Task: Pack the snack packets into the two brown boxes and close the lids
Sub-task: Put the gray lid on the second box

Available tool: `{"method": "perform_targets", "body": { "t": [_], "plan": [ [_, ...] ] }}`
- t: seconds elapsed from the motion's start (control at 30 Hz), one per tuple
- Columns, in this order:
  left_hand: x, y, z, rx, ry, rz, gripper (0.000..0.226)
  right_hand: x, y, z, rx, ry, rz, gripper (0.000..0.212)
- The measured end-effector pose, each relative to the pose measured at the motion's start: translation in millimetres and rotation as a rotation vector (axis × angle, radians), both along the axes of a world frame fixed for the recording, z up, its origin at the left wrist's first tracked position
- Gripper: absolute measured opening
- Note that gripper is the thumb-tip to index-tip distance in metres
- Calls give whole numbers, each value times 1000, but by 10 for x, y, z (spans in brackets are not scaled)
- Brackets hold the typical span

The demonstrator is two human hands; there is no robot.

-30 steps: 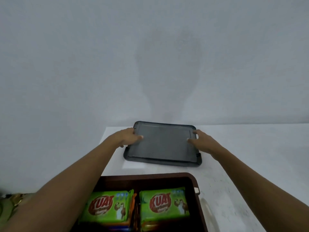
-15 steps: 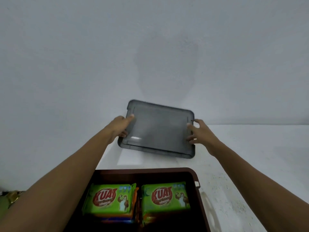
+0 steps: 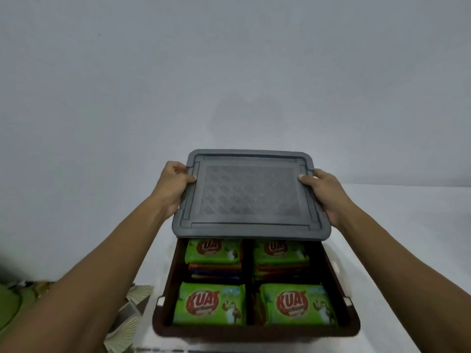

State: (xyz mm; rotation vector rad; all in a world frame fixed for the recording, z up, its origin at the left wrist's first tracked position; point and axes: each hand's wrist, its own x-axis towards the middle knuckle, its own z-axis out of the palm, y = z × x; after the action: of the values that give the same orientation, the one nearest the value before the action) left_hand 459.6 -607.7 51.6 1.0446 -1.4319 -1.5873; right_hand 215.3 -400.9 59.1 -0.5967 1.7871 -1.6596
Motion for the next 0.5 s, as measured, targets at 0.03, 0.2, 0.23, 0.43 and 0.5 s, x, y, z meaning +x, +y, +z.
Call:
{"method": "perform_targets", "body": {
  "t": [0.03, 0.2, 0.23, 0.43, 0.5],
  "plan": [
    [93, 71, -9, -10, -11, -15, 27, 113, 55, 15, 17, 53, -4, 27],
    [435, 369, -67, -99, -95, -109, 37, 431, 328, -41, 52, 239, -38, 56],
    [476, 419, -75, -124, -101, -106, 35, 457, 364, -63, 42, 237, -40, 56],
    [723, 659, -145, -234, -158, -117, 32, 579, 561, -154, 41, 236, -126, 36],
    [816, 734, -229, -238, -207, -155, 33, 602, 630, -280, 137, 314, -126, 35]
  ]
}}
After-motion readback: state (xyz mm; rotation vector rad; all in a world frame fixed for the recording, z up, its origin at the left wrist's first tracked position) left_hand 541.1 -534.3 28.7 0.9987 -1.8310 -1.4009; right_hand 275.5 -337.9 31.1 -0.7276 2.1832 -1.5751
